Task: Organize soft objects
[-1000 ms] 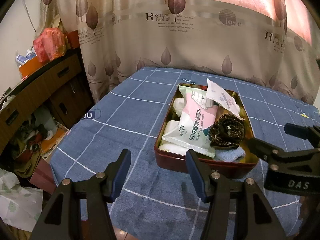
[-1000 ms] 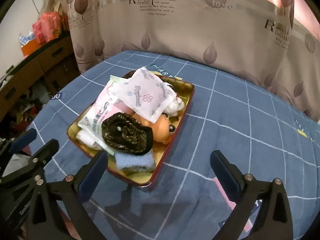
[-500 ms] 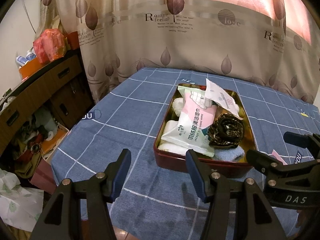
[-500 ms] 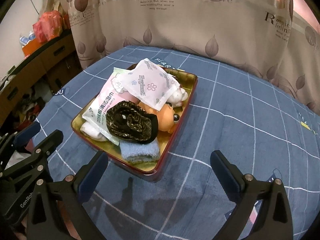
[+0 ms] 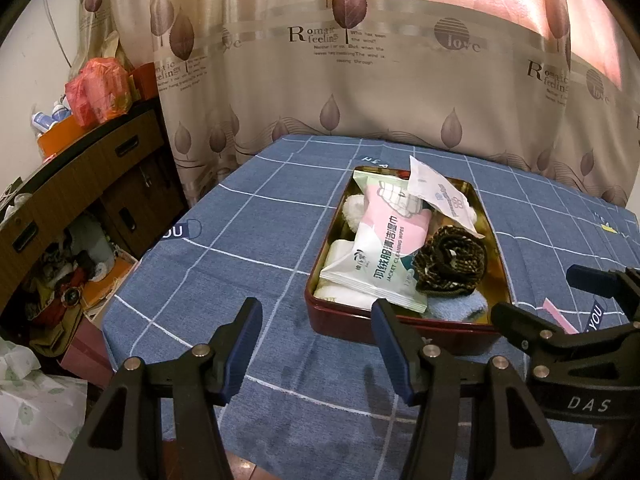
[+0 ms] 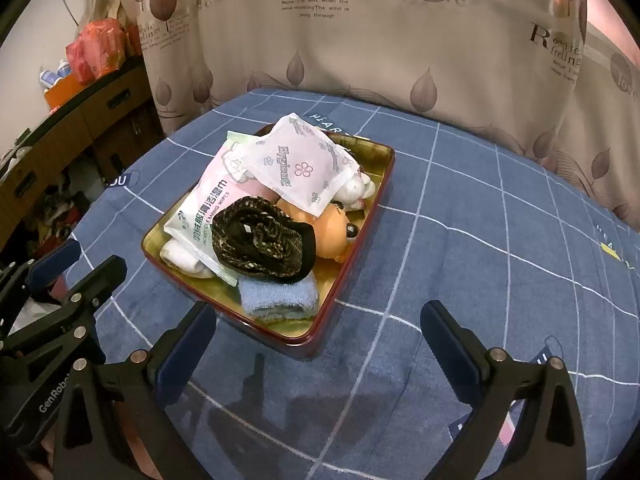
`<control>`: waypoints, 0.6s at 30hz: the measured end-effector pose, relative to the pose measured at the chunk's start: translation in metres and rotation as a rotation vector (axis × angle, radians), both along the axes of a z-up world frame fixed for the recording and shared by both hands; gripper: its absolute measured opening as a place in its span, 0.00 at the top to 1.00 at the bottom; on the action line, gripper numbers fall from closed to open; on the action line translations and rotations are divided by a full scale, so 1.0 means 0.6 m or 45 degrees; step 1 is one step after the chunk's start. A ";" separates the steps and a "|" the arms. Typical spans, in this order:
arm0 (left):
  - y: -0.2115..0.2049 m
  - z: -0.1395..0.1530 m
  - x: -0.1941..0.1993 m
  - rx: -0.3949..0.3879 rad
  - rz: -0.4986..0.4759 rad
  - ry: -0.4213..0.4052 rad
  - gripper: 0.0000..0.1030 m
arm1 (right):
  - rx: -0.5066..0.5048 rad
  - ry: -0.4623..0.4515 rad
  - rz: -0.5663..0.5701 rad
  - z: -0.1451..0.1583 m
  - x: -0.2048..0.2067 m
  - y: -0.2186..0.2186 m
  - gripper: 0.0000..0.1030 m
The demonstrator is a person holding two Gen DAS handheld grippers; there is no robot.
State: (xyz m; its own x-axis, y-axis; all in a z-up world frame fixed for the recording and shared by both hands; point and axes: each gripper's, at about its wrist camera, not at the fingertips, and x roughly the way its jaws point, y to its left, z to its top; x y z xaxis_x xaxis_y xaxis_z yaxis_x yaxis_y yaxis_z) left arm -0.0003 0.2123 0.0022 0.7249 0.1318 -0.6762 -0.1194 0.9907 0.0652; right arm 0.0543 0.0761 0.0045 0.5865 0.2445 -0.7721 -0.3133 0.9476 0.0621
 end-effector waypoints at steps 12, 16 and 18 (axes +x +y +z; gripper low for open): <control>0.000 0.001 0.000 0.001 0.001 -0.002 0.44 | -0.002 0.008 0.002 -0.002 -0.003 0.001 0.02; -0.001 0.000 0.000 0.003 0.002 -0.001 0.44 | -0.004 0.011 0.004 -0.003 -0.004 0.003 0.02; 0.000 0.000 -0.001 0.000 0.003 -0.002 0.44 | -0.006 0.011 0.003 -0.004 -0.005 0.004 0.02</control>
State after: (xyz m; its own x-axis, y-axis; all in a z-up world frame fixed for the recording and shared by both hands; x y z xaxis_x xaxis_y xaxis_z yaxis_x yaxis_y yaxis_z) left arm -0.0007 0.2121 0.0024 0.7259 0.1333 -0.6748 -0.1215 0.9905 0.0650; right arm 0.0513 0.0785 0.0024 0.5793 0.2418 -0.7784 -0.3147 0.9473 0.0601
